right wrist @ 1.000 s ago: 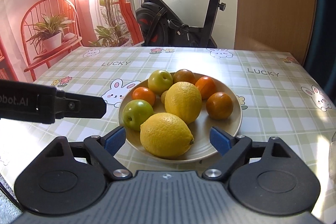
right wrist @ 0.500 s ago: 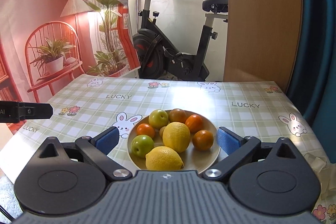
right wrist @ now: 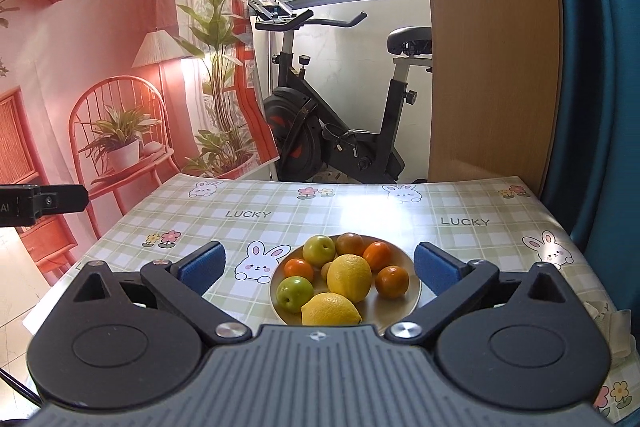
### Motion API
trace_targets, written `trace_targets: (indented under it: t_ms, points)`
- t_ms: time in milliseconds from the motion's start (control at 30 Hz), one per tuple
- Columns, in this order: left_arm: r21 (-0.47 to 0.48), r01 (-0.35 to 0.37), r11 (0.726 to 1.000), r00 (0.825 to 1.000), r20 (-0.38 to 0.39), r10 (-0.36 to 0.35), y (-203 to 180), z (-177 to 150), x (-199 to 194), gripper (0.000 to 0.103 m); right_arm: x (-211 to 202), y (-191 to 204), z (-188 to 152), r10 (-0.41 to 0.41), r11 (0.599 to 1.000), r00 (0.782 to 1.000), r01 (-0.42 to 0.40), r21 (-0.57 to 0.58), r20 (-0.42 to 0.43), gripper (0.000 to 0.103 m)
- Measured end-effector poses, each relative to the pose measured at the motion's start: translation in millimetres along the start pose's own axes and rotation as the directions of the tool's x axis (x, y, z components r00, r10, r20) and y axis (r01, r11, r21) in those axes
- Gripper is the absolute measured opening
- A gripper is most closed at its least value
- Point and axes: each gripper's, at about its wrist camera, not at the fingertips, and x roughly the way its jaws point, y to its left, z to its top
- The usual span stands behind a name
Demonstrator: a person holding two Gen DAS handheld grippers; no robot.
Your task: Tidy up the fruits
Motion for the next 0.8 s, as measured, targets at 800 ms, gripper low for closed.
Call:
trace_targets:
  t_ms: [800]
  points:
    - [0.000,0.003,1.000,1.000,-0.003,-0.003,1.5,-3.3,-0.8,0.095,-5.0,-2.7,-5.2,0.017,1.000,1.000,-0.017,0.023,-0.010,0.102]
